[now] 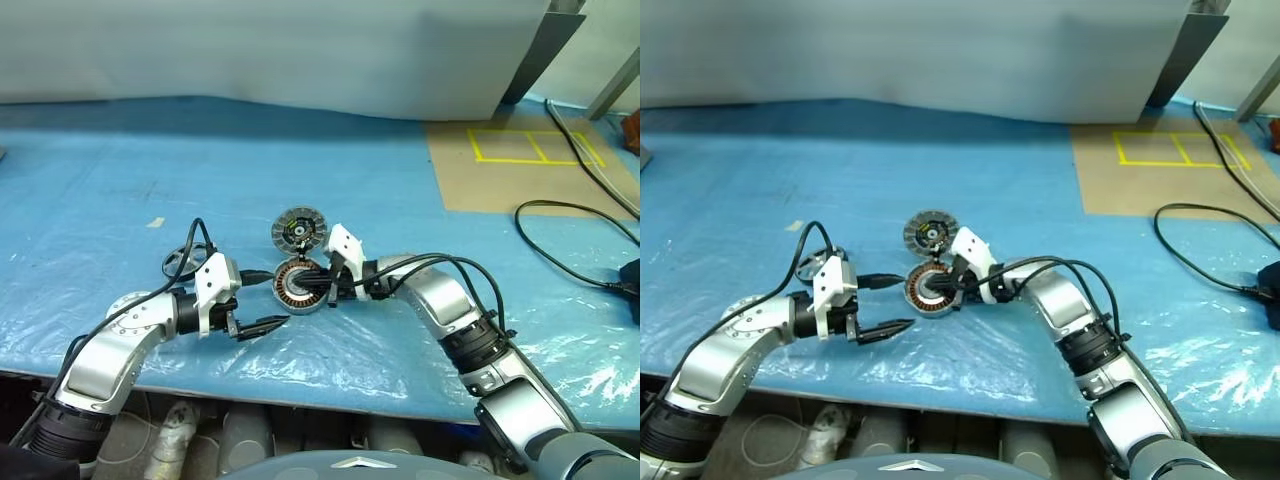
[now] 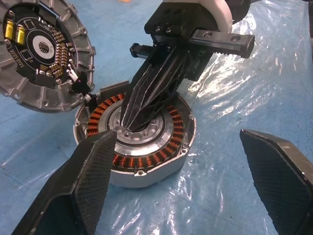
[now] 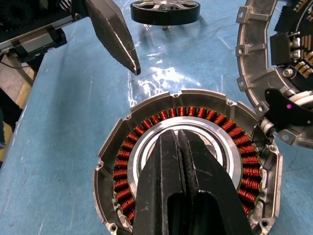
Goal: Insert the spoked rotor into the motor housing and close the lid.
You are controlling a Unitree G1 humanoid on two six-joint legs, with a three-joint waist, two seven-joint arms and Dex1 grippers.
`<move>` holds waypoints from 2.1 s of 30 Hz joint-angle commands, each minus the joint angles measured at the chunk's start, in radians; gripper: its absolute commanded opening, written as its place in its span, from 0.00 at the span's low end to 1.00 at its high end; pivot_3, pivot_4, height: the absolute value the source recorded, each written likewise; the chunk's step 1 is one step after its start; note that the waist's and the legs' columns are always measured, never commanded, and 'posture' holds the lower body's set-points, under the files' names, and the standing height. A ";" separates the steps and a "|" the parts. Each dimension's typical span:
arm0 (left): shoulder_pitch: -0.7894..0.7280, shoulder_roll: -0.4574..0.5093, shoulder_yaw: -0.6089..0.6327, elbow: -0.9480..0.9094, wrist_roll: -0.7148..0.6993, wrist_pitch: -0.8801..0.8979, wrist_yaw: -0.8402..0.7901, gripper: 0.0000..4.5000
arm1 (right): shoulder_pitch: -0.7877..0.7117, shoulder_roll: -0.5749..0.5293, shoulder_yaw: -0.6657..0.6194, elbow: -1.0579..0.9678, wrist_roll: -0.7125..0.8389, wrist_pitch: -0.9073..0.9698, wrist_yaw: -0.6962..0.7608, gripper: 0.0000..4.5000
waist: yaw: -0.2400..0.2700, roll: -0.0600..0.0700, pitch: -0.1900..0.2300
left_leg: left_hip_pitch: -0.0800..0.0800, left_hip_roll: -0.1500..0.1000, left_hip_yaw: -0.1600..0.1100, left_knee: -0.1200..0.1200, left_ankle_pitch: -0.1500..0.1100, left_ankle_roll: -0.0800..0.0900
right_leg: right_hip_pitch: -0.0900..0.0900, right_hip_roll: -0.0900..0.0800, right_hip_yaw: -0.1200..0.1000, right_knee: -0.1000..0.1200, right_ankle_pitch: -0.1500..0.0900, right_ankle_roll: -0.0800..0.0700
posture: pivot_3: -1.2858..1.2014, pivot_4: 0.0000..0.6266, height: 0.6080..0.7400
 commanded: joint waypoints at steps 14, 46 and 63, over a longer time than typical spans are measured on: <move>-0.079 0.288 0.318 0.123 -0.135 0.082 -0.135 0.95 | 0.001 -0.133 -0.141 -0.266 0.174 0.136 0.072 0.01 | 0.003 0.000 0.001 | -0.005 0.000 0.000 -0.001 0.000 0.000 | -0.005 0.001 0.000 0.000 0.000 0.000 | 0.52 0.24 1.00; -0.779 0.203 -0.098 1.238 0.418 -0.585 -0.494 0.73 | -0.066 -0.114 -0.099 -0.263 0.144 0.092 0.027 0.00 | 0.033 -0.002 0.000 | -0.013 0.000 -0.003 0.001 0.000 -0.001 | -0.011 0.000 -0.004 0.003 0.003 0.004 | 0.52 0.24 1.00; -0.698 0.190 -0.124 1.231 0.484 -0.642 -0.496 0.39 | -0.062 -0.111 -0.090 -0.255 0.119 0.084 0.007 0.00 | 0.032 -0.002 0.000 | -0.012 0.000 -0.003 0.001 0.000 -0.001 | -0.011 0.000 -0.003 0.004 0.003 0.004 | 0.52 0.24 1.00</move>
